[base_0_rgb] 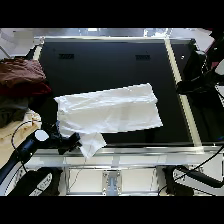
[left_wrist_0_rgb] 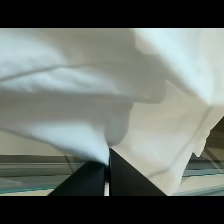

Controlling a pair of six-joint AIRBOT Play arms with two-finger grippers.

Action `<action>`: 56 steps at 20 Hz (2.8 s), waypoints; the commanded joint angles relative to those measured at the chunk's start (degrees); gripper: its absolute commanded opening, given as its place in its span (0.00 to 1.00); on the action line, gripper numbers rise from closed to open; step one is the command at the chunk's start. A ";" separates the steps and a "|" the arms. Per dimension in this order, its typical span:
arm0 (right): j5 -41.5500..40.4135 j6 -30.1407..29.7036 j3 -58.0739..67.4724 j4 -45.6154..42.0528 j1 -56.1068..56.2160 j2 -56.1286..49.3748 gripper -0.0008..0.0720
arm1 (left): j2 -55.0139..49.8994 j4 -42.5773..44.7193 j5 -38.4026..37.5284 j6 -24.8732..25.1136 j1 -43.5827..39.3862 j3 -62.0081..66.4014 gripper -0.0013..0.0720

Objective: Fold the shirts.

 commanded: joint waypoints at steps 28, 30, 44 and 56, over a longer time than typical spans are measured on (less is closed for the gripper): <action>-47.91 -0.98 -59.14 52.39 -11.10 10.97 0.21 | 0.07 -3.10 1.18 2.45 -0.04 0.00 0.04; -47.32 -1.07 -56.04 52.39 -11.10 8.11 0.18 | 0.07 -3.08 1.29 2.47 -0.04 0.00 0.04; -17.53 3.28 -47.67 26.99 -11.13 32.28 0.03 | 24.41 10.49 -7.96 -3.45 5.07 12.98 0.03; -32.52 4.09 -27.74 25.92 -0.44 12.37 0.03 | -15.45 25.77 -2.75 10.99 4.37 46.14 0.03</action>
